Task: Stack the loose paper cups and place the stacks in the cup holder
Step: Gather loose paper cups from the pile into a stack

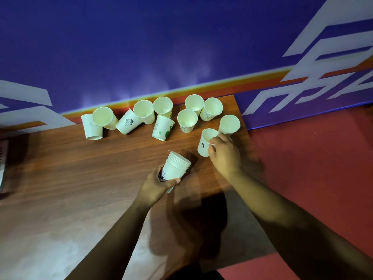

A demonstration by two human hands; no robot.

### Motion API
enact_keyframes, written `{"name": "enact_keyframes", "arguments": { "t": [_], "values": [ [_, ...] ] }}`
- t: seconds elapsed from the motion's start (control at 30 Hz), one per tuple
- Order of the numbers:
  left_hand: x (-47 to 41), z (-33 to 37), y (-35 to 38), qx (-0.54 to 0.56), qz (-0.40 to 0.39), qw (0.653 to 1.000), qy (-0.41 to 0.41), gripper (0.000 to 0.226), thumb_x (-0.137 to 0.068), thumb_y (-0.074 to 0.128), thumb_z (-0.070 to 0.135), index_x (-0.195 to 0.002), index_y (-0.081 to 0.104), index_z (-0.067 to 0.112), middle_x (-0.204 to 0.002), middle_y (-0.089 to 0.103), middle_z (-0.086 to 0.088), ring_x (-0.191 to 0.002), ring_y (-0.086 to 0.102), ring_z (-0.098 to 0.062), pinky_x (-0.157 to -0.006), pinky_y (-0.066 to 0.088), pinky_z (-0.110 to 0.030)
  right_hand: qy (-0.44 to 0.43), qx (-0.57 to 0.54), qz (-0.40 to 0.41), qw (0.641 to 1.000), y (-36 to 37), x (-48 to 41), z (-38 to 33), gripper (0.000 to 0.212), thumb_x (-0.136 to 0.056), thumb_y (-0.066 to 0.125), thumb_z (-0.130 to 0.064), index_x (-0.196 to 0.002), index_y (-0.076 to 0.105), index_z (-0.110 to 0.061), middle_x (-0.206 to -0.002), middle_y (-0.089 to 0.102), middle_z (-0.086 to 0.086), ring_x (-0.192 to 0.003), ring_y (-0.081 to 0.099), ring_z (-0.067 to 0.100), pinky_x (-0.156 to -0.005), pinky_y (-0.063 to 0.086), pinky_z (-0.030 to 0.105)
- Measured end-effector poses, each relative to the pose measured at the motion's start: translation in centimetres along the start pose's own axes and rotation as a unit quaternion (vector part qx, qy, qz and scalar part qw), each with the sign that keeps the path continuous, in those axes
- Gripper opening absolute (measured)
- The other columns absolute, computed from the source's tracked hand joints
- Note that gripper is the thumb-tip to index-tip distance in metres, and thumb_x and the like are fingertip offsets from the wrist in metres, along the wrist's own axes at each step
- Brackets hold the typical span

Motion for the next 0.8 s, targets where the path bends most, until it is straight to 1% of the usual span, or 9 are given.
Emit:
{"name": "enact_keyframes", "arguments": {
  "t": [0.13,0.2,0.3,0.4,0.47,0.57,0.63,0.73,0.8],
  "values": [
    [-0.4,0.7,0.8,0.006,-0.003,1.000,0.003,0.060,-0.076,0.086,0.020,-0.126,0.054,0.029,-0.113,0.068,0.013,-0.103,0.066,-0.002,-0.081,0.050,-0.016,0.046,-0.227,0.028,0.972,-1.8,0.5,-0.4,0.004,-0.077,0.074,-0.016,-0.078,0.069,-0.016,-0.105,0.058,-0.003,-0.103,0.053,0.011,-0.087,0.043,0.019],
    [-0.9,1.0,1.1,0.002,-0.016,1.000,0.013,0.065,-0.074,0.088,0.023,-0.130,0.055,0.027,-0.116,0.069,0.011,-0.105,0.066,-0.001,-0.087,0.053,-0.022,0.090,-0.321,-0.049,0.942,-1.2,1.1,-0.4,0.008,-0.077,0.075,-0.017,-0.074,0.069,-0.021,-0.119,0.055,-0.007,-0.113,0.051,0.004,-0.098,0.042,0.024],
    [-1.2,2.2,1.7,-0.005,-0.033,0.999,0.020,0.067,-0.073,0.088,0.019,-0.131,0.055,0.029,-0.118,0.067,0.013,-0.103,0.064,0.007,-0.087,0.051,-0.015,0.122,-0.401,-0.140,0.897,-0.2,1.9,-0.5,0.006,-0.075,0.073,-0.022,-0.072,0.067,-0.024,-0.133,0.054,-0.007,-0.125,0.049,0.006,-0.108,0.039,0.038],
    [-1.4,3.3,2.4,-0.003,-0.051,0.998,0.037,0.067,-0.074,0.087,0.012,-0.130,0.055,0.028,-0.119,0.067,0.013,-0.105,0.063,0.007,-0.085,0.050,-0.010,0.128,-0.439,-0.183,0.870,-0.4,2.1,-0.6,0.005,-0.073,0.072,-0.027,-0.077,0.068,-0.026,-0.131,0.059,-0.005,-0.121,0.055,0.009,-0.107,0.041,0.042],
    [-1.6,3.9,2.8,0.000,-0.062,0.997,0.050,0.067,-0.074,0.087,0.010,-0.129,0.055,0.032,-0.118,0.067,0.017,-0.108,0.062,0.006,-0.086,0.049,-0.010,0.111,-0.427,-0.217,0.871,-0.1,2.4,-0.9,0.016,-0.078,0.075,-0.026,-0.092,0.069,-0.031,-0.121,0.065,-0.005,-0.114,0.059,0.008,-0.104,0.046,0.042],
    [-1.8,4.4,3.1,-0.009,-0.062,0.996,0.055,0.066,-0.075,0.087,0.014,-0.129,0.054,0.034,-0.113,0.065,0.030,-0.108,0.062,0.008,-0.084,0.047,-0.009,0.116,-0.390,-0.246,0.880,0.3,2.5,-0.8,0.058,-0.077,0.076,-0.040,-0.130,0.054,-0.029,-0.129,0.061,-0.004,-0.118,0.056,0.006,-0.103,0.047,0.038],
    [-2.1,4.7,3.0,-0.009,-0.053,0.997,0.054,0.068,-0.075,0.087,0.018,-0.133,0.054,0.029,-0.117,0.066,0.023,-0.107,0.062,0.006,-0.084,0.047,-0.012,0.133,-0.362,-0.189,0.903,-1.1,0.9,0.2,0.066,-0.079,0.075,-0.042,-0.137,0.049,-0.023,-0.131,0.057,-0.003,-0.117,0.055,0.006,-0.101,0.046,0.032],
    [-2.5,4.9,2.4,0.002,-0.028,0.998,0.049,0.067,-0.076,0.087,0.020,-0.134,0.053,0.023,-0.119,0.066,0.012,-0.103,0.064,0.005,-0.080,0.051,-0.011,0.122,-0.207,0.005,0.971,-4.8,-3.1,3.5,0.067,-0.078,0.075,-0.043,-0.134,0.050,-0.014,-0.127,0.055,0.002,-0.117,0.052,0.018,-0.098,0.043,0.030],
    [-2.6,5.1,2.1,0.008,-0.020,0.999,0.046,0.064,-0.077,0.086,0.020,-0.132,0.054,0.021,-0.118,0.066,0.011,-0.101,0.064,0.004,-0.077,0.052,-0.011,0.129,-0.101,0.019,0.986,-4.5,-5.4,5.6,0.085,-0.073,0.076,-0.049,-0.140,0.041,-0.010,-0.138,0.047,0.011,-0.127,0.043,0.028,-0.105,0.037,0.037]
  ]
}}
Point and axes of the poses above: each hand's wrist, its own x-axis away from the middle knuckle, its own y-axis out of the palm, z = x × y, the point moved 7 cm from there along -x, towards the middle knuckle
